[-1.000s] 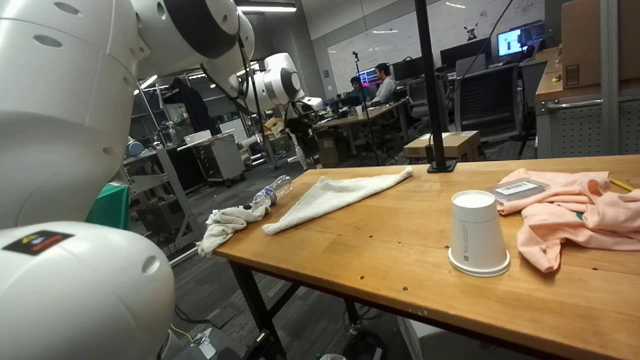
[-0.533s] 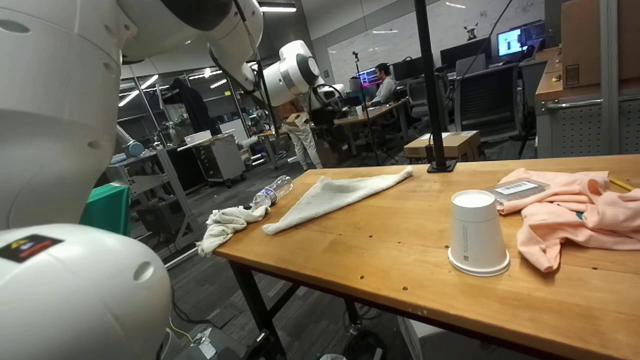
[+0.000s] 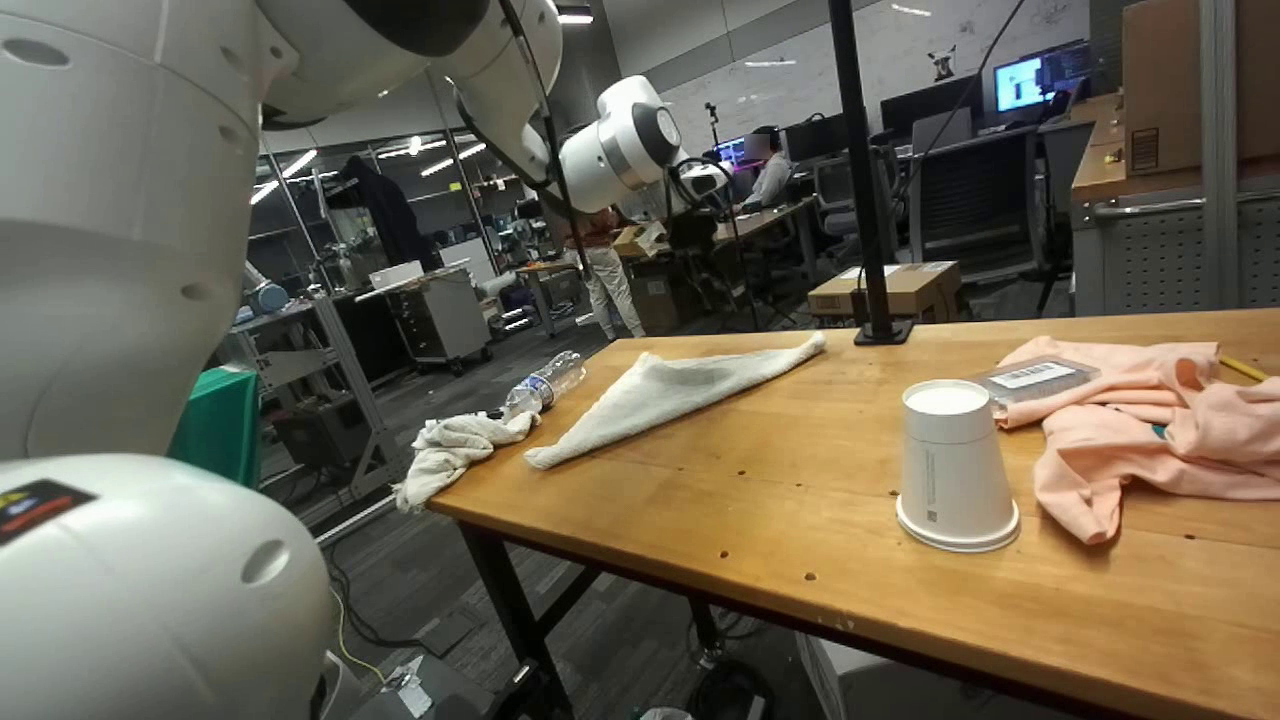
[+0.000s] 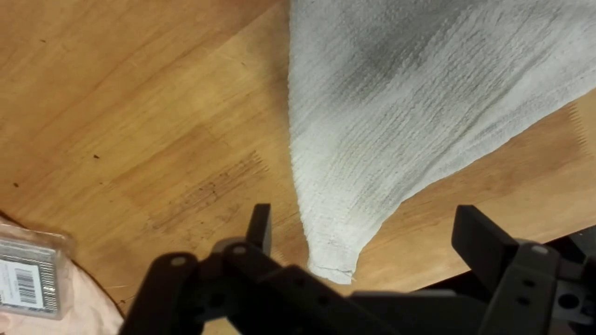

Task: Fold the white towel on the table twice, diagonally.

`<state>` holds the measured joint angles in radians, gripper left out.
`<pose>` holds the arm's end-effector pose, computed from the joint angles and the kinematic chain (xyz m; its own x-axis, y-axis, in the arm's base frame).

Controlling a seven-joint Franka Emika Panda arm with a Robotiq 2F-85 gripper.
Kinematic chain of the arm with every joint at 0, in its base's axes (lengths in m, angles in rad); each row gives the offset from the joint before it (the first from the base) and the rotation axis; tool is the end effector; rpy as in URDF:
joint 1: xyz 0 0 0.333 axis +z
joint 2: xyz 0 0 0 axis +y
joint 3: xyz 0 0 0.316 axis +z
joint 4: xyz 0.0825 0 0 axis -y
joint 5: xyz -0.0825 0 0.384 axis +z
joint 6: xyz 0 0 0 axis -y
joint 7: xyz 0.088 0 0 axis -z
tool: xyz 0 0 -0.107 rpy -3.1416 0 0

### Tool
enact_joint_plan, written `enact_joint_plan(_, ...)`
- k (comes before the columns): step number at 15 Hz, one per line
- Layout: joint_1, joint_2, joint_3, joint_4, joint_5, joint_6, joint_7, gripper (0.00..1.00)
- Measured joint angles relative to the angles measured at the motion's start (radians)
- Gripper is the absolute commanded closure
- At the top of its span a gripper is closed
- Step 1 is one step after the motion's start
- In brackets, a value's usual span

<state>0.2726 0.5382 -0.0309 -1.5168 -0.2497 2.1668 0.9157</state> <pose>0.6919 0.1642 0.3612 0.8365 -0.4912 0.2430 -0.5198 -0.8516 0.0679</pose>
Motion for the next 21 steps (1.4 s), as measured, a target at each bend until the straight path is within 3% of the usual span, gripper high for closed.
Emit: enact_joint_plan(21,-0.060,0.328,-0.028,0.399,0.023,-0.025,-0.114,0.00)
